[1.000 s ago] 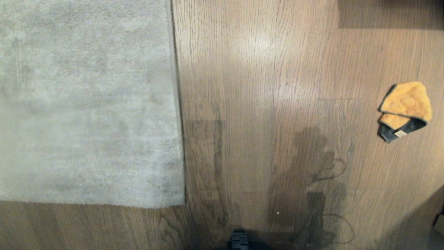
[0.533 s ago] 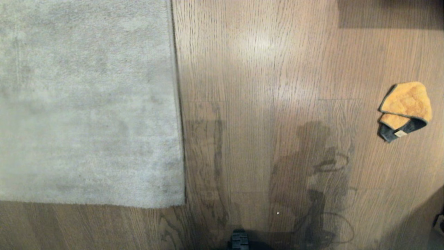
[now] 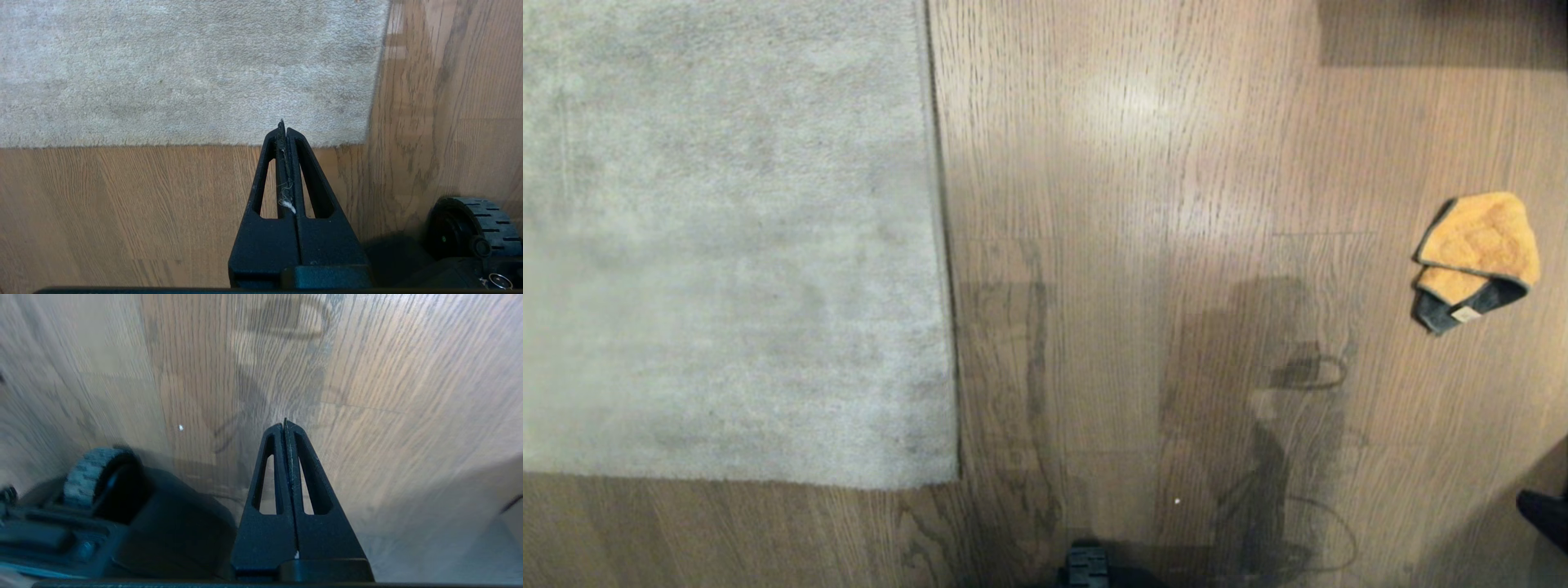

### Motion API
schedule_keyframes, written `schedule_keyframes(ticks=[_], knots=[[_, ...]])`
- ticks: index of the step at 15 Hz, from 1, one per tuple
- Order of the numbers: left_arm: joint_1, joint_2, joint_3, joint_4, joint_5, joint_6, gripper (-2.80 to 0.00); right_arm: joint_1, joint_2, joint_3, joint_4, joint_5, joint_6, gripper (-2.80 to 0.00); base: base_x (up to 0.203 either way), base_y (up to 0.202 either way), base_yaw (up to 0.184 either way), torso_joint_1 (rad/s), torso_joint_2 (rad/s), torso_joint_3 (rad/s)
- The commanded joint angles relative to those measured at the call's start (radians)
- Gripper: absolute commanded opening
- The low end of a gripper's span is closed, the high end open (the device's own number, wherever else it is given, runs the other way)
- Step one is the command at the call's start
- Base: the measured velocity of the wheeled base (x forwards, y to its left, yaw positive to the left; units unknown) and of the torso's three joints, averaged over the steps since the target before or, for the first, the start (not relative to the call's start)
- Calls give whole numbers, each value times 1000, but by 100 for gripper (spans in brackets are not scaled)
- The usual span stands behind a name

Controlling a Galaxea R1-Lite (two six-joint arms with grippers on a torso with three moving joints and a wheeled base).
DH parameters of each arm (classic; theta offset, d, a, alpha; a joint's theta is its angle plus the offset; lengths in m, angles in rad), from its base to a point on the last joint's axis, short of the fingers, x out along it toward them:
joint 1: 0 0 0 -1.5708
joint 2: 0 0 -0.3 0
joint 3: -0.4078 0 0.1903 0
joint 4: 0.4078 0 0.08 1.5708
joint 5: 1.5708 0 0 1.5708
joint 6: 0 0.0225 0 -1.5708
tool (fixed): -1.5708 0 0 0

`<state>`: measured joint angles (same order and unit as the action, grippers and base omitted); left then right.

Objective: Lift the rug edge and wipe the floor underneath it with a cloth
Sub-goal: Pick up the rag

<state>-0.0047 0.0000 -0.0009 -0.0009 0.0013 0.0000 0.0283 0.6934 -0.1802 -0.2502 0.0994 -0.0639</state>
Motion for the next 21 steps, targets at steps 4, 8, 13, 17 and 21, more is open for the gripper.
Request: schedule_keyframes(ticks=[4,8,13,17,21], knots=[[0,0,-1,-1,0,0,-280,-8,349,-65,-266,0,51,-280,0,0,0,0,0,0],[0,0,1,-1,0,0,-280,-92,461,-216,-325,18,57,0,0,0,0,0,0,0],[0,0,-1,-1,0,0,-280,-292,539,-295,-327,127,51,0,0,0,0,0,0,0],[0,0,0,-1,0,0,-280,-395,641,-336,-335,131,20,0,0,0,0,0,0,0],[0,0,0,-1,0,0,-280,-432,782,-351,-478,134,27,0,0,0,0,0,0,0]])
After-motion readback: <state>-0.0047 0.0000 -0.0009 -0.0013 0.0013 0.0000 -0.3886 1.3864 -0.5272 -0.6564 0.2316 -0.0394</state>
